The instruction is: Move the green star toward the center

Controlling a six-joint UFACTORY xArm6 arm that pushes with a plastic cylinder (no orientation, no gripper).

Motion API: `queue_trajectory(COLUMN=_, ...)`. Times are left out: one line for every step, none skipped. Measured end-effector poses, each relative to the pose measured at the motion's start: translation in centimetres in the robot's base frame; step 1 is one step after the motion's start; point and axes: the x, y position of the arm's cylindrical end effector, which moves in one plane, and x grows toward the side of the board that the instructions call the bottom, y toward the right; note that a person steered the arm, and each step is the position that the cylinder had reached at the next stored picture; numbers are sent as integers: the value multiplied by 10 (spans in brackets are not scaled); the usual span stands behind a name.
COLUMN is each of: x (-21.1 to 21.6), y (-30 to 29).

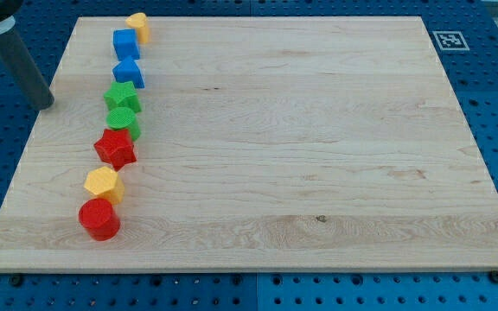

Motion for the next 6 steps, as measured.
queue_trajectory(x=0, y=31)
queue_trajectory(x=0, y=70)
queue_trajectory(x=0, y=107)
queue_trajectory(x=3, y=136)
queue_trajectory(x=4, y=169)
queue_trajectory(x=4, y=208)
